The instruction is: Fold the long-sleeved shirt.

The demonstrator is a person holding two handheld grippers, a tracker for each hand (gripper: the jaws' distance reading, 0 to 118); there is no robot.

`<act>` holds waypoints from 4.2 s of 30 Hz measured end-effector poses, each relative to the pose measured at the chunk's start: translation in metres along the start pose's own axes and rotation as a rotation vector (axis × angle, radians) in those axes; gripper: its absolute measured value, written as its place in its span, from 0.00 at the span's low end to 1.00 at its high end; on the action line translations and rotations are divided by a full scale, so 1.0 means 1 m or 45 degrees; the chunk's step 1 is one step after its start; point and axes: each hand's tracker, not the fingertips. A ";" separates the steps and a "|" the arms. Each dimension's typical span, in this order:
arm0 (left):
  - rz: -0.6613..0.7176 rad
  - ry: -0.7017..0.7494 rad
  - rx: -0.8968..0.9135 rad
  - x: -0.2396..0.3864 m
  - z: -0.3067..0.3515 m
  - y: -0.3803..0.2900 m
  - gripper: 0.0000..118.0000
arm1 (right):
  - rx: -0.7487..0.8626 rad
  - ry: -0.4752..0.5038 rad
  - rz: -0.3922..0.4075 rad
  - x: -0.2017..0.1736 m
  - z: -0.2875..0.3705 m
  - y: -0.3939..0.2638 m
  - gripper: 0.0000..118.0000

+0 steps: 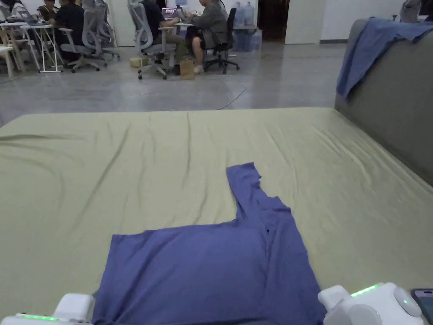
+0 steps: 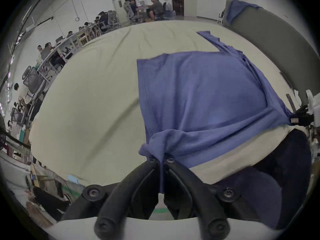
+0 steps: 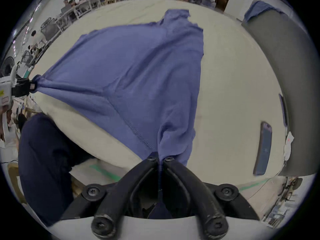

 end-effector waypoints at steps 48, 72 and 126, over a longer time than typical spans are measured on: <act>0.295 -0.233 0.415 0.023 -0.031 0.136 0.00 | 0.425 -0.073 -0.434 0.112 -0.166 0.582 0.99; 0.439 -0.293 0.350 0.024 0.044 0.055 0.00 | 0.191 0.061 -0.151 0.023 -0.040 0.272 0.08; 0.163 0.074 0.180 -0.031 -0.128 0.222 0.01 | 0.376 0.058 -0.520 0.076 -0.037 0.297 0.99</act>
